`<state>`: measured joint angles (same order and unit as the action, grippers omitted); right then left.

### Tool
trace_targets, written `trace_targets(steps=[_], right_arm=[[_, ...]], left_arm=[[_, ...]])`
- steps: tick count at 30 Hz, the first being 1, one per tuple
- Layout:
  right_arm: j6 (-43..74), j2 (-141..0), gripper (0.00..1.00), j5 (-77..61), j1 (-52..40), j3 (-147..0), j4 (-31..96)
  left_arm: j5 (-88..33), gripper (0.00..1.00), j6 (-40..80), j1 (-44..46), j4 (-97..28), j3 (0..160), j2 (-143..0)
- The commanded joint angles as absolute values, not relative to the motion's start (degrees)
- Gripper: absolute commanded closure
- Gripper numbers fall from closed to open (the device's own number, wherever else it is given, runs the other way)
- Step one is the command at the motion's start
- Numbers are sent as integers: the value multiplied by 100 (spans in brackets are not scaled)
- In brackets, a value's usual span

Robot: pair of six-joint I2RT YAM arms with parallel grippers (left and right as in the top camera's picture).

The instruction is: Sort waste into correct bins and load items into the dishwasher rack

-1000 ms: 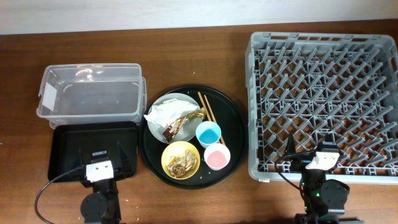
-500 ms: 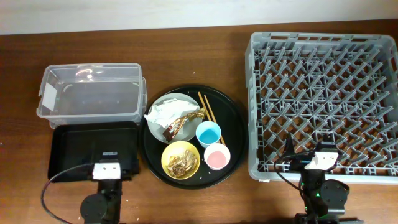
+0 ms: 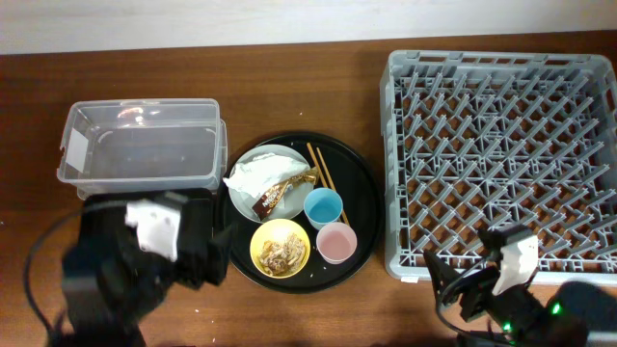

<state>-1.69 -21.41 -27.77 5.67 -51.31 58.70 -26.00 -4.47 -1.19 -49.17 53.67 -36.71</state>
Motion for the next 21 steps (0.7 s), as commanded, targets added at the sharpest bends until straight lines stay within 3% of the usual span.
trace_targets(steps=[1, 5, 8, 10, 13, 15, 17, 18, 21], right_arm=[[-102, -2936, 1, -3496, 602, -6069, 6506], [-104, -3319, 1, -3850, 602, -6361, 6687], [1111, -3433, 1, -2659, 602, -6359, 6672], [1828, -3439, 1, -1909, 602, -6359, 6735], [2003, -3439, 1, -1881, 602, -6359, 6799], [2003, -3439, 1, -1879, 602, -6359, 6952], [2001, -3439, 1, -1879, 602, -6359, 7111], [2001, -3439, 1, -1879, 602, -6359, 7172], [2001, -3439, 1, -1879, 602, -6359, 7242]], left_arm=[[-3247, 1, -215, -128, -5671, 6602, -4724], [-4287, 1, -213, 5, -5793, 6707, -5157], [-3142, 2, 255, 1194, -6095, 6626, -5570], [-2355, 11, 928, 2086, -5920, 6477, -5966], [-993, 24, 2154, 3795, -5124, 6272, -7225], [-478, 31, 2648, 4368, -4860, 6272, -7990], [-458, 44, 3009, 4703, -4641, 6272, -8680], [-449, 55, 3203, 4805, -4504, 6272, -9118], [-464, 72, 3387, 4831, -4300, 6272, -9531]])
